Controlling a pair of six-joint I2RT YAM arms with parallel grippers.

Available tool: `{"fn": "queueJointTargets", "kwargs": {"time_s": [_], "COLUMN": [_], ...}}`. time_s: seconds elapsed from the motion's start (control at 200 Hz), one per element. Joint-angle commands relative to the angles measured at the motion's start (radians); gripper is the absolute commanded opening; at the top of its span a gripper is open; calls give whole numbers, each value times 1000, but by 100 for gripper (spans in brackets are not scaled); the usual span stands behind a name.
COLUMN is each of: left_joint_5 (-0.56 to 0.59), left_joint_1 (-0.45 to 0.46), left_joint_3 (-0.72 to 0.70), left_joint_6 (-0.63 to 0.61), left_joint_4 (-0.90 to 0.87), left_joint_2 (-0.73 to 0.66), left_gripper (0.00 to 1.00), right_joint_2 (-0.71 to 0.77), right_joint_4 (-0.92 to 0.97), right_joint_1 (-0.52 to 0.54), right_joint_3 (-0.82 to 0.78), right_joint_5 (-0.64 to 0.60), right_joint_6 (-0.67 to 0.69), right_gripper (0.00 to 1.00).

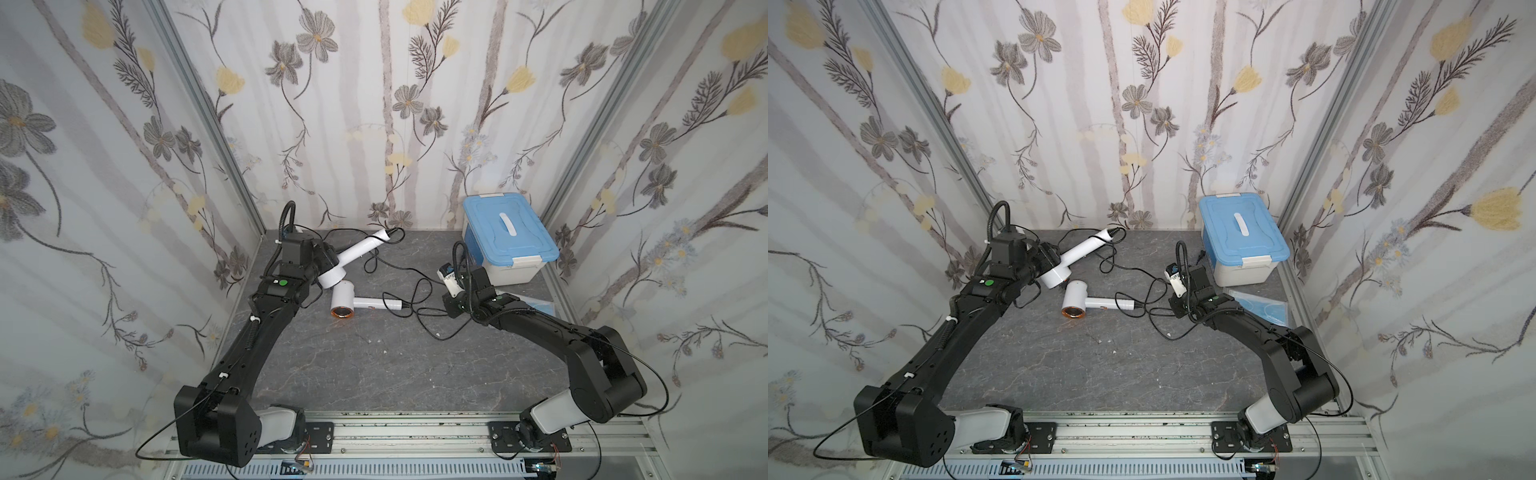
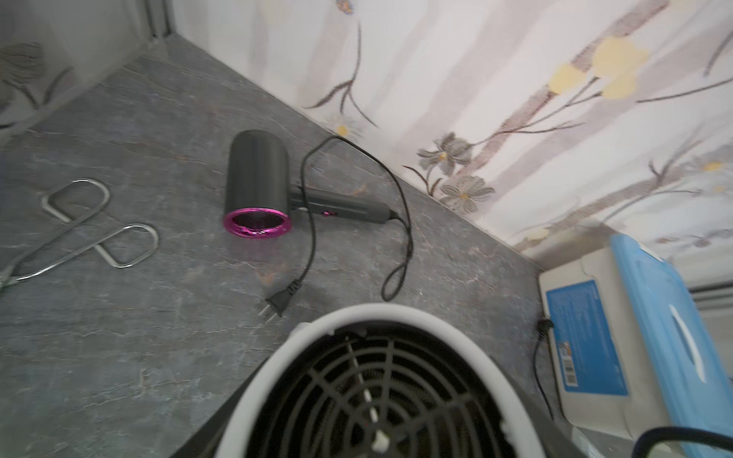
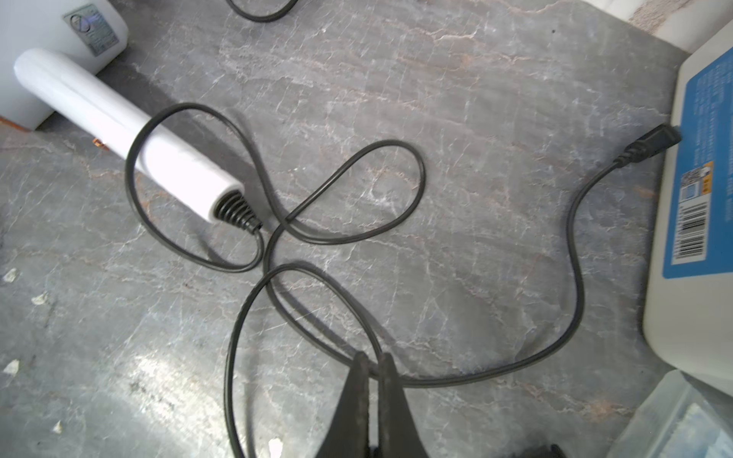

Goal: Wrap the cord around the hair dryer
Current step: Wrap the power cord around the hair dryer.

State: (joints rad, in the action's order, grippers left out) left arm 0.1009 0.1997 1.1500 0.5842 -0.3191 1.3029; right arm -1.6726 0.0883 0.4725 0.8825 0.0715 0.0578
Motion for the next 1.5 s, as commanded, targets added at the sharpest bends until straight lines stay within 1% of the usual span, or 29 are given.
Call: {"fn": "queueJointTargets", "kwargs": {"time_s": [0.0, 0.075, 0.245, 0.26, 0.31, 0.44, 0.61, 0.754, 0.894, 0.959, 1.044, 1.164, 1.314, 1.499], "left_joint_5": [223, 288, 394, 401, 424, 451, 466, 468, 426, 365, 280, 209, 108, -99], "left_joint_1": [-2, -2, -1, -3, 1, 17, 53, 84, 124, 142, 169, 216, 247, 258], "left_joint_3": [24, 47, 91, 94, 105, 118, 141, 174, 218, 247, 275, 297, 278, 229], "left_joint_6": [15, -9, -70, -75, -93, -141, -211, -275, -381, -438, -505, -568, -622, -654], "left_joint_4": [18, -7, -53, -56, -69, -85, -114, -149, -216, -276, -354, -444, -491, -488], "left_joint_2": [25, 61, 142, 150, 176, 226, 279, 320, 357, 373, 386, 391, 348, 270], "left_gripper": [0, 0, 0, 0, 0, 0, 0, 0, 0, 0, 0, 0, 0, 0], "right_joint_2": [22, 40, 70, 99, 116, 165, 226, 240, 227, 219, 202, 166, 126, 96], "right_joint_4": [-18, 5, 82, 90, 114, 164, 210, 241, 231, 200, 152, 101, 84, 53], "right_joint_1": [40, 69, 147, 155, 191, 253, 287, 296, 296, 294, 266, 226, 161, 84], "right_joint_3": [-25, -38, -29, -26, -14, 27, 106, 185, 243, 256, 274, 307, 334, 332], "right_joint_5": [-67, -99, -185, -194, -234, -296, -334, -369, -450, -470, -459, -395, -292, -154], "right_joint_6": [-40, -50, -57, -57, -51, -28, 7, 67, 167, 217, 257, 290, 317, 333], "right_gripper": [0, 0, 0, 0, 0, 0, 0, 0, 0, 0, 0, 0, 0, 0]}}
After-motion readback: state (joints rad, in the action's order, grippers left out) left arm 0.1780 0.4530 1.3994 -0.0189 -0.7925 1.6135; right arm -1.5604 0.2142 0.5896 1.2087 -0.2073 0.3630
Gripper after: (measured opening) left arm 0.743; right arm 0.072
